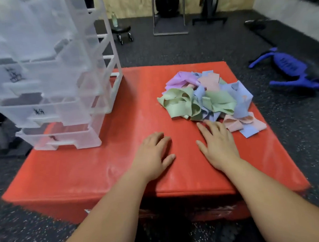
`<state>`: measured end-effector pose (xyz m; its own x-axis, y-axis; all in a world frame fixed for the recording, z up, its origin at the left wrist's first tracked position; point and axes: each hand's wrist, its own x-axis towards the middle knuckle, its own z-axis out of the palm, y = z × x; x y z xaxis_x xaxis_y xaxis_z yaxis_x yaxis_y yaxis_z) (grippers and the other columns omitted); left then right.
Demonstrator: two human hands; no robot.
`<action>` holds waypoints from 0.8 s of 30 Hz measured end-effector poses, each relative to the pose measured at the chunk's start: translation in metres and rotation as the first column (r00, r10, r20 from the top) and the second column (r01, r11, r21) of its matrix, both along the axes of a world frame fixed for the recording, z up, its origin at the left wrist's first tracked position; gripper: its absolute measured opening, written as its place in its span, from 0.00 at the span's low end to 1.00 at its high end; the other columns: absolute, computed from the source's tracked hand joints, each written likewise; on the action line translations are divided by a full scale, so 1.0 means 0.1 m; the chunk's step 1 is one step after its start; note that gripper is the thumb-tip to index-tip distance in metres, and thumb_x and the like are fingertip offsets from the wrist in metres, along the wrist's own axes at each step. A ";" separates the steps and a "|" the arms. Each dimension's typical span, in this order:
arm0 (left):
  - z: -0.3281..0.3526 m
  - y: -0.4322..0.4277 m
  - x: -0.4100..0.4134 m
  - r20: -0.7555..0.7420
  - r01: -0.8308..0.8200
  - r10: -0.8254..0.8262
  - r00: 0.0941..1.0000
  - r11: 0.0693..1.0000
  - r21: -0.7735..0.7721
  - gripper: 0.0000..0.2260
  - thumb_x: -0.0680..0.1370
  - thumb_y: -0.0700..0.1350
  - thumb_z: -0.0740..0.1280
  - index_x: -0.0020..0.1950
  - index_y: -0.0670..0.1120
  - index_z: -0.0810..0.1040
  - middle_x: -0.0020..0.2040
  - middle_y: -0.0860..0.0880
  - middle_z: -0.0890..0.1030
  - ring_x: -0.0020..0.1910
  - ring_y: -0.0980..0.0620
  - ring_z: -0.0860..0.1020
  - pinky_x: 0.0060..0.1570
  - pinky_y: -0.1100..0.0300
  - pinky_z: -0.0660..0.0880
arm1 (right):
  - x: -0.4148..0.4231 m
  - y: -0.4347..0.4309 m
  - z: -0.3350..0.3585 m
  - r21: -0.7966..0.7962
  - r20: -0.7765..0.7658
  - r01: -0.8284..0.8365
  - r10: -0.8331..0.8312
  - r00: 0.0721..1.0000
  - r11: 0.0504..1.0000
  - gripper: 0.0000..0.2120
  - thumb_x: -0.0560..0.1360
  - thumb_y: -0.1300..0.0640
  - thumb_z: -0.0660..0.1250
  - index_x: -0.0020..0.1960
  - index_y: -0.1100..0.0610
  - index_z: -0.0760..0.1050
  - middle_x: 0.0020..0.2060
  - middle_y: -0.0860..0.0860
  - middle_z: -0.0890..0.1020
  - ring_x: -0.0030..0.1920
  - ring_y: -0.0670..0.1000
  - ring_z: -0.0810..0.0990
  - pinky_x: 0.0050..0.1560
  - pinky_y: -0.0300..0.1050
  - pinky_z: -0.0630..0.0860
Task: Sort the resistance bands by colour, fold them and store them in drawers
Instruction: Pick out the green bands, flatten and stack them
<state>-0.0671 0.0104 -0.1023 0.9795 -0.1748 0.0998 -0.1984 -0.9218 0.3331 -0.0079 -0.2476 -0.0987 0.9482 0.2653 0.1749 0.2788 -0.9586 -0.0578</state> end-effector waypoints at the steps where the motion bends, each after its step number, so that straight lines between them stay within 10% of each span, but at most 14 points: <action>1: 0.00 0.02 -0.03 0.000 0.005 -0.005 1.000 1.000 0.016 0.34 0.78 0.68 0.59 0.79 0.51 0.70 0.78 0.44 0.70 0.76 0.41 0.69 0.77 0.46 0.66 | -0.01 -0.02 0.03 -0.008 -0.012 -0.012 0.012 1.000 1.000 0.32 0.81 0.36 0.58 0.83 0.44 0.58 0.80 0.50 0.62 0.77 0.58 0.60 0.76 0.58 0.63; 11: -0.07 0.03 0.04 0.051 -0.061 0.061 0.997 0.998 0.003 0.38 0.77 0.72 0.56 0.82 0.54 0.65 0.80 0.47 0.66 0.79 0.45 0.64 0.78 0.48 0.62 | 0.23 0.15 0.03 0.033 -0.083 -0.019 0.021 0.996 0.999 0.32 0.81 0.30 0.50 0.83 0.38 0.53 0.85 0.46 0.47 0.83 0.58 0.49 0.79 0.57 0.57; 19: -0.09 -0.05 0.25 0.083 -0.101 0.103 0.991 0.994 -0.037 0.35 0.77 0.70 0.60 0.81 0.55 0.67 0.78 0.49 0.69 0.76 0.46 0.65 0.76 0.48 0.64 | 0.39 0.32 -0.01 0.022 0.038 -0.091 0.090 0.995 0.996 0.28 0.82 0.34 0.54 0.79 0.42 0.64 0.78 0.45 0.65 0.73 0.57 0.65 0.70 0.56 0.67; 24: -0.07 -0.09 0.37 0.113 -0.130 0.149 0.982 0.978 -0.164 0.30 0.78 0.62 0.68 0.78 0.54 0.71 0.74 0.51 0.72 0.73 0.47 0.68 0.74 0.49 0.67 | 0.40 0.36 0.08 0.247 0.327 -0.189 0.102 0.940 0.950 0.08 0.78 0.50 0.72 0.56 0.47 0.85 0.52 0.43 0.83 0.52 0.54 0.75 0.50 0.55 0.73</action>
<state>-0.0306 0.0017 -0.1092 0.9713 -0.0102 0.2374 -0.1205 -0.8823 0.4549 0.0321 -0.2113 -0.0908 0.7909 0.2975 0.5347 0.4597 -0.8657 -0.1982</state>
